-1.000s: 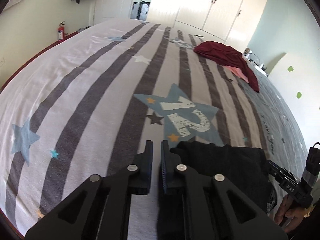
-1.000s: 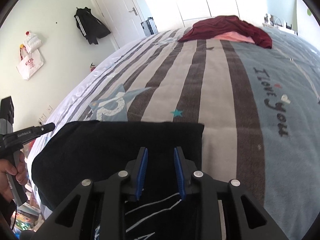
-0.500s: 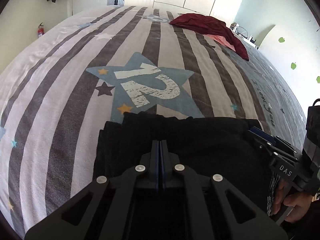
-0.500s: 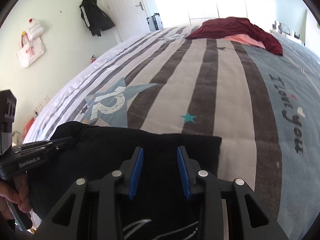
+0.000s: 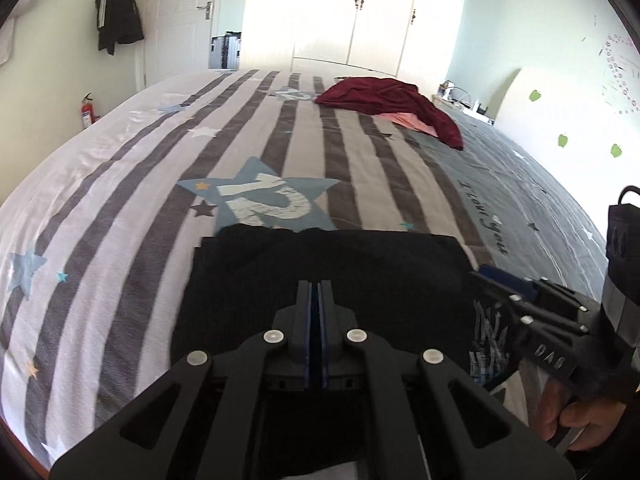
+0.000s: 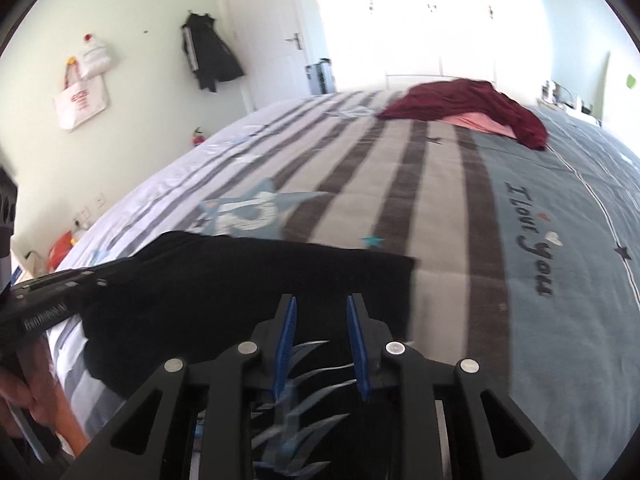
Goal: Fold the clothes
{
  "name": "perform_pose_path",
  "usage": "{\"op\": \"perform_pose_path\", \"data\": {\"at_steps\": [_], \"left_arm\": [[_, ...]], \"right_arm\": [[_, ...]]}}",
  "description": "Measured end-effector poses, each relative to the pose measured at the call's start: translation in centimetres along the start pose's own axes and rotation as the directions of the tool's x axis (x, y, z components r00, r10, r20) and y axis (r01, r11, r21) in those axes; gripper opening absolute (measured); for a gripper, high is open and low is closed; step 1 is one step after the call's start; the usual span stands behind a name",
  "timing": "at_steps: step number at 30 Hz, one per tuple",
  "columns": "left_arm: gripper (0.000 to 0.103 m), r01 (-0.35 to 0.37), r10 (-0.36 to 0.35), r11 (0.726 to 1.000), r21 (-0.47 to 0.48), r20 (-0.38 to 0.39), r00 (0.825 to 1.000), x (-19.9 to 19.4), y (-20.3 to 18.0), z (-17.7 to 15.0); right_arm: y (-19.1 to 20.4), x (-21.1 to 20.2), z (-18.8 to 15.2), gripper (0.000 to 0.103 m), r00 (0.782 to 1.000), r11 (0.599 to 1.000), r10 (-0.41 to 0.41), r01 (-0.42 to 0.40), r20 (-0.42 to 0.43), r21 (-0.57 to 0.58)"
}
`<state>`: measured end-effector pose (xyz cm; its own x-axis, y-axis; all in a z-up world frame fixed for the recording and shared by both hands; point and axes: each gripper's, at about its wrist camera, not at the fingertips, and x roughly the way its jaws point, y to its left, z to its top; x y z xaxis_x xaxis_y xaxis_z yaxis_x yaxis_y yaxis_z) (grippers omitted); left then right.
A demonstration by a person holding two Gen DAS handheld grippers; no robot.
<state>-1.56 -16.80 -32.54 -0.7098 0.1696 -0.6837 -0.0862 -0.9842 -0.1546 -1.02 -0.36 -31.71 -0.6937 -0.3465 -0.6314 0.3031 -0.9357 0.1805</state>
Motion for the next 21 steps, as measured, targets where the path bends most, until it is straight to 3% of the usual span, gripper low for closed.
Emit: {"op": "perform_pose_path", "data": {"at_steps": [2,5,8,12,14,18,21], "left_arm": [[0.002,-0.034,0.034,0.999,-0.007,-0.032,0.999,1.7,-0.8,-1.0],[0.002,-0.071,0.069,0.996,-0.049,-0.048,0.997,2.9,0.4,-3.0],[0.002,-0.078,0.077,0.993,-0.085,-0.019,0.997,2.1,2.0,-4.2],[0.002,-0.100,0.101,0.990,-0.103,0.005,0.995,0.7,3.7,-4.9],[0.002,-0.116,0.118,0.989,-0.087,0.022,0.993,-0.1,3.9,-4.9],[0.002,-0.155,0.169,0.975,-0.161,0.079,0.982,-2.0,5.6,-5.0],[0.002,-0.178,0.190,0.972,-0.156,0.068,0.979,-2.1,6.2,-4.7]], "right_arm": [[2.0,0.9,-0.5,0.024,1.000,1.000,0.023,-0.023,-0.018,0.001],[2.8,2.7,-2.0,0.021,0.998,0.999,-0.036,0.036,-0.054,0.004],[1.4,3.0,-3.6,0.014,0.998,0.999,-0.028,0.029,-0.048,0.026],[-0.3,1.1,-4.1,0.013,0.999,0.999,-0.026,0.027,-0.038,0.027],[-1.3,0.0,-4.2,0.000,0.998,0.998,-0.054,0.055,-0.032,0.036],[-3.9,-0.9,-5.3,0.000,0.993,0.990,-0.106,0.111,-0.057,0.085],[-4.6,-1.6,-5.2,0.009,0.990,0.985,-0.132,0.135,-0.044,0.102]]}}
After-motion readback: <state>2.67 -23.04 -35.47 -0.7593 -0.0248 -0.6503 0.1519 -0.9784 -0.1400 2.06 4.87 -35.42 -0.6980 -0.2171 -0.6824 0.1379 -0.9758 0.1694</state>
